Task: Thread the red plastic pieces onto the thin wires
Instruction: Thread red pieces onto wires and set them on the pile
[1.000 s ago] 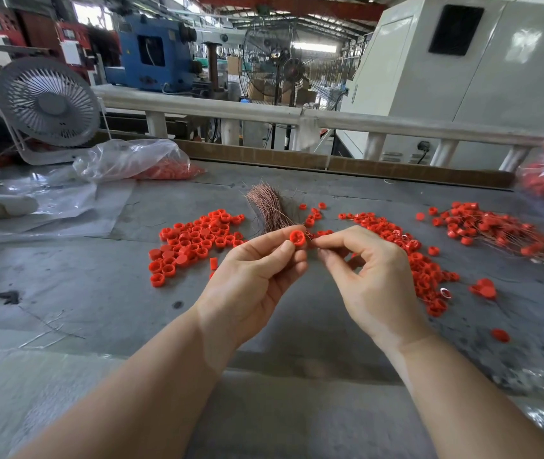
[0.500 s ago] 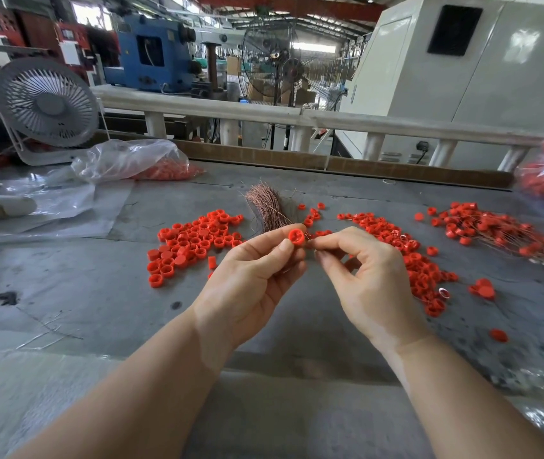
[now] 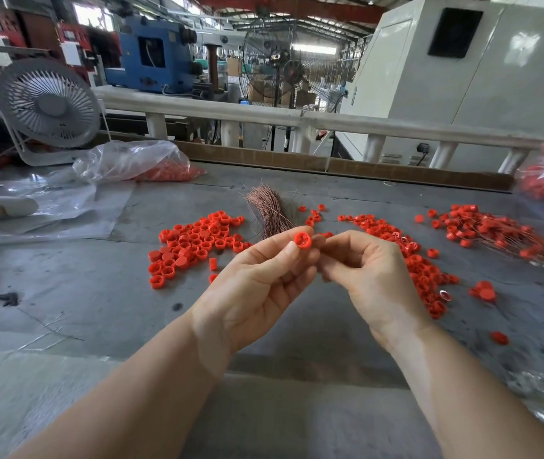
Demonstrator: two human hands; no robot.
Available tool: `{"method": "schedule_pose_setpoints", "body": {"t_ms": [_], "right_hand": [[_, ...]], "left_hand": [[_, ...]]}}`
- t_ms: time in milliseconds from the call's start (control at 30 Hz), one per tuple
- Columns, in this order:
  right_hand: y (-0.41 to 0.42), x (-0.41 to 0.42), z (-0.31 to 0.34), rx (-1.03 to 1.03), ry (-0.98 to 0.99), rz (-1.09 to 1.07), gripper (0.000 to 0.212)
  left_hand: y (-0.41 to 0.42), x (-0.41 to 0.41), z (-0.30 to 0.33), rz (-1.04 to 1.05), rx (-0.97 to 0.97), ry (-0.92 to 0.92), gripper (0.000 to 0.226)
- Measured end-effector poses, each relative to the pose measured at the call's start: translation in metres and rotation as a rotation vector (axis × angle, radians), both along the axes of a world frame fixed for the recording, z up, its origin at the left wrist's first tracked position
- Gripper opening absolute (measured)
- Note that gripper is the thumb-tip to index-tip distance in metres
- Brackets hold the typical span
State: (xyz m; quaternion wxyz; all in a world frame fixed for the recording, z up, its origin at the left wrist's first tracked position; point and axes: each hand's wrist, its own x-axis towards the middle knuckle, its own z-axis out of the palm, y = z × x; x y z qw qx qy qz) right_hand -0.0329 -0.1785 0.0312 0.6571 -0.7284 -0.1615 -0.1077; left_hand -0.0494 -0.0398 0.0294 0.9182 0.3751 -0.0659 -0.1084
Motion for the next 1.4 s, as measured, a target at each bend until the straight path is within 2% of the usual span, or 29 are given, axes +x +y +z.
{"method": "schedule_pose_setpoints", "body": {"t_ms": [133, 333, 467, 533, 667, 767, 867, 1067, 1267, 1400], "right_hand": [[-0.002, 0.001, -0.001, -0.007, 0.066, 0.030, 0.012], [-0.003, 0.003, -0.006, -0.154, 0.032, -0.016, 0.011], [-0.016, 0.011, -0.005, -0.301, -0.085, -0.332, 0.017], [-0.025, 0.015, -0.004, -0.408, -0.083, -0.502, 0.016], [-0.034, 0.020, -0.005, -0.641, 0.025, -0.700, 0.010], [-0.038, 0.021, -0.007, -0.849, 0.181, -0.729, 0.029], [-0.040, 0.022, -0.009, -0.962, 0.276, -0.684, 0.037], [-0.039, 0.021, -0.012, -0.956, 0.212, -0.641, 0.029], [-0.037, 0.022, -0.010, -0.853, 0.165, -0.573, 0.025], [-0.039, 0.021, -0.008, -0.820, 0.102, -0.653, 0.022]], "left_hand": [[0.000, 0.000, -0.001, 0.011, 0.021, -0.015, 0.020], [0.000, 0.003, -0.003, 0.071, 0.069, 0.005, 0.019], [-0.001, 0.005, -0.006, 0.122, 0.116, 0.043, 0.021], [-0.001, 0.006, -0.008, 0.150, 0.145, 0.061, 0.024], [-0.001, 0.007, -0.010, 0.173, 0.198, 0.069, 0.022], [-0.001, 0.008, -0.012, 0.183, 0.222, 0.058, 0.021], [-0.002, 0.008, -0.013, 0.187, 0.246, 0.050, 0.021], [-0.002, 0.008, -0.013, 0.187, 0.267, 0.031, 0.021], [-0.001, 0.009, -0.014, 0.180, 0.280, 0.005, 0.021], [-0.001, 0.009, -0.015, 0.179, 0.287, -0.008, 0.021]]}}
